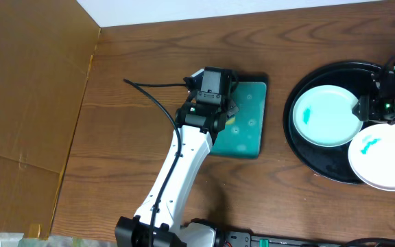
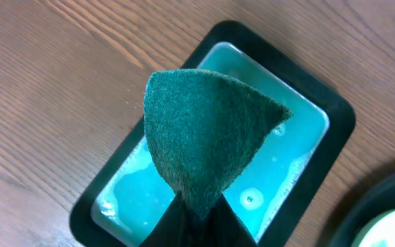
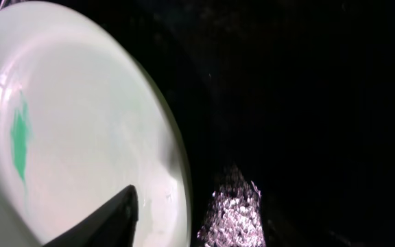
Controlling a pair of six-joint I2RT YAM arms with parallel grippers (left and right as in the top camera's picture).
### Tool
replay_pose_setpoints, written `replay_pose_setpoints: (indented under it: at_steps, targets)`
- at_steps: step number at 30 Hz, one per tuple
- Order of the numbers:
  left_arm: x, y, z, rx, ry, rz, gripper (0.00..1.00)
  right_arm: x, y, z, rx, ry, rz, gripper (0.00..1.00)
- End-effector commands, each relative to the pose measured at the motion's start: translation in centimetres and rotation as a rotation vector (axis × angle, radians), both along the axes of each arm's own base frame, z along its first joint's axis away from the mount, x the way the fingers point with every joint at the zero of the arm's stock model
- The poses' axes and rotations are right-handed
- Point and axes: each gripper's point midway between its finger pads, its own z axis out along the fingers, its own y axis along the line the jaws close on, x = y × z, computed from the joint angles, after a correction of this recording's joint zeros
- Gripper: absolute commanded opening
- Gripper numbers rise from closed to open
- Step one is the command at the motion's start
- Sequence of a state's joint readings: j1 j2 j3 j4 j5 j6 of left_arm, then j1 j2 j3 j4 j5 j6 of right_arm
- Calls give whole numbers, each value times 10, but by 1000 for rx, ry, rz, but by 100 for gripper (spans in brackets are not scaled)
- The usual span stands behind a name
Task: Clean dirty plates on tray and stack at the side
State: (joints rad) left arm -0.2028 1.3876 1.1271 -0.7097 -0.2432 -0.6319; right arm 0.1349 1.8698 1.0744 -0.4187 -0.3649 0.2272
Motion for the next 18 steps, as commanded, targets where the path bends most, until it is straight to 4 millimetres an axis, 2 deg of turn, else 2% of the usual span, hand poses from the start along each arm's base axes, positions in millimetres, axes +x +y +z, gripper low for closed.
replay_pose_setpoints:
  at_steps: [1,5,9,13,15,18]
  targets:
    - [1,-1,-2,-20,2,1,7,1,12,3,13,19,-34,47]
    - [3,-10,-2,-63,-1,-23,7,3,5,-1,-52,19,-89,23]
    - [5,-31,-2,-152,-1,-84,7,5,5,-1,-72,5,-90,1]
    - [3,-59,-2,-230,5,-169,7,21,2,4,-117,-98,-21,1]
    - [2,-82,-1,-265,0,-235,7,33,1,10,-131,-179,50,1]
    - [6,-112,-1,-304,-16,-314,7,32,15,15,-77,-223,164,1]
